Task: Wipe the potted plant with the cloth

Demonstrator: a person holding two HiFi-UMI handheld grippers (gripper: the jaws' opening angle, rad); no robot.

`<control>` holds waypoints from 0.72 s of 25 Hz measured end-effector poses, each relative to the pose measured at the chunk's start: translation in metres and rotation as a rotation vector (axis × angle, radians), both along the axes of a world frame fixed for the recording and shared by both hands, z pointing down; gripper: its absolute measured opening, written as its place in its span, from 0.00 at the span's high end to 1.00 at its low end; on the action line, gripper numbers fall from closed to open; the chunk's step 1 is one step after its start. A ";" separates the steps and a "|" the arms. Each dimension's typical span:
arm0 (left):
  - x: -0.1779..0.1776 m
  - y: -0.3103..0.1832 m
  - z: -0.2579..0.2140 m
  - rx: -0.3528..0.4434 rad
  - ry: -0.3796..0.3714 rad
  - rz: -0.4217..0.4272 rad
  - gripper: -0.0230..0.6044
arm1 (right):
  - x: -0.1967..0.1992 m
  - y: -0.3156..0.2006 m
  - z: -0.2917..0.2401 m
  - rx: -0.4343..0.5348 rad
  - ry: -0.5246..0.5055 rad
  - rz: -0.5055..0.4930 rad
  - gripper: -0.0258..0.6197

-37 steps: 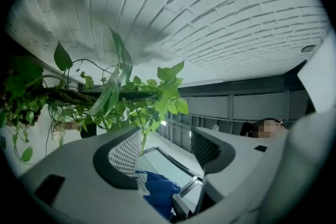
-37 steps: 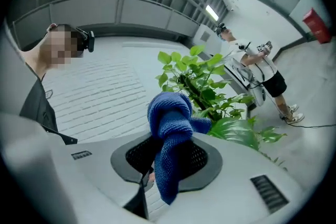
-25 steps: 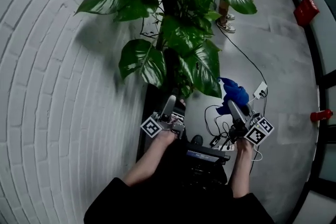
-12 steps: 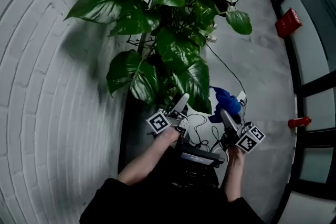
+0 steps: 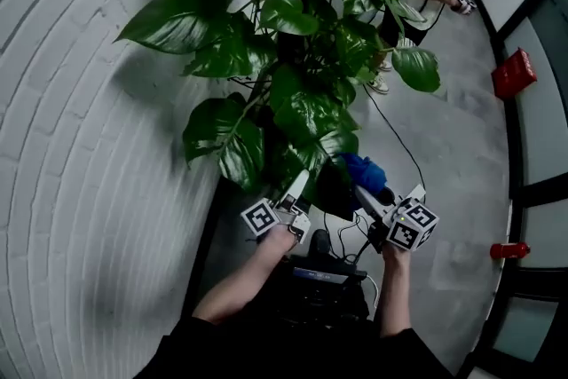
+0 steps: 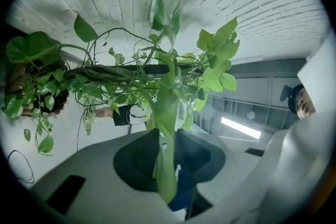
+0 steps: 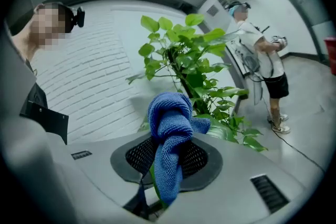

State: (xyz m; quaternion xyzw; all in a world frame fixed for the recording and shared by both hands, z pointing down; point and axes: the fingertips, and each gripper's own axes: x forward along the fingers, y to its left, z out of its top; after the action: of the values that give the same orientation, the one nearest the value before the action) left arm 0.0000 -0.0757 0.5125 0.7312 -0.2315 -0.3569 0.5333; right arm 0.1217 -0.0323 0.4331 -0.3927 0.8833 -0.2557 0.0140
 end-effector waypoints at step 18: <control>0.009 0.011 -0.004 0.102 0.032 -0.272 0.91 | -0.105 -0.133 0.052 -0.070 0.210 -0.657 0.78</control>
State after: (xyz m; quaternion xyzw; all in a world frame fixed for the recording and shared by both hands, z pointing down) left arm 0.0095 -0.0648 0.5087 0.7136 -0.3013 -0.4487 0.4457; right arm 0.0167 -0.1651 0.4855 -0.1117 0.9499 -0.2347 -0.1735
